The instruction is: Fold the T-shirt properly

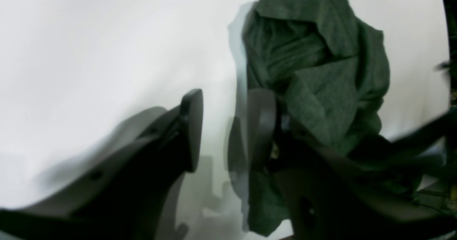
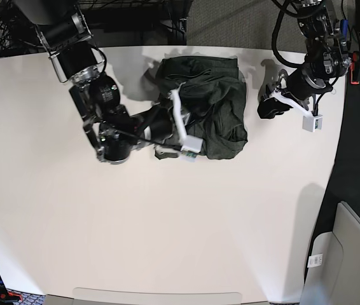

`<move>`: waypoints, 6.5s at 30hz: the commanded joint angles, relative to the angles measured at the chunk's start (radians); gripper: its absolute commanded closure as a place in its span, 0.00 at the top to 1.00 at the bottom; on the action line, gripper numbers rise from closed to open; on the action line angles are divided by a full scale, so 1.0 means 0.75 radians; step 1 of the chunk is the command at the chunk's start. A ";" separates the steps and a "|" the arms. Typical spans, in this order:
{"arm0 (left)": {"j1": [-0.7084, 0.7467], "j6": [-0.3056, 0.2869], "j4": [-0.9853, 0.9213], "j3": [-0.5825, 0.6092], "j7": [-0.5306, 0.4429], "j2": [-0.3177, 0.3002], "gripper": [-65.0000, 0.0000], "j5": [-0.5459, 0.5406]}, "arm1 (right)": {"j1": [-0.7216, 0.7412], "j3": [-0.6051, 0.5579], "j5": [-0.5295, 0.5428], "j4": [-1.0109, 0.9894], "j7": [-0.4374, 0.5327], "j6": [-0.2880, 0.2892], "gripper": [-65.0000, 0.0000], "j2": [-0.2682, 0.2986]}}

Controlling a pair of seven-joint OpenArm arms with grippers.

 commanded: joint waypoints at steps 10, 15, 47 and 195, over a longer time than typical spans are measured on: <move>0.038 -0.011 0.216 0.160 -0.010 -0.024 0.32 -0.035 | -0.050 0.317 0.036 0.096 0.023 0.007 0.08 0.193; 0.061 -0.011 0.288 0.387 -0.010 -0.122 0.32 -0.035 | -0.074 0.317 0.009 0.096 0.033 0.007 0.08 0.195; -0.205 -0.011 0.245 0.956 -0.126 -0.257 0.44 0.208 | -0.097 0.319 -0.052 0.092 0.041 0.007 0.08 0.164; -0.213 -0.013 0.249 0.788 0.054 -0.108 0.20 -0.162 | 0.087 0.127 -0.901 -0.280 0.080 0.007 0.08 -0.090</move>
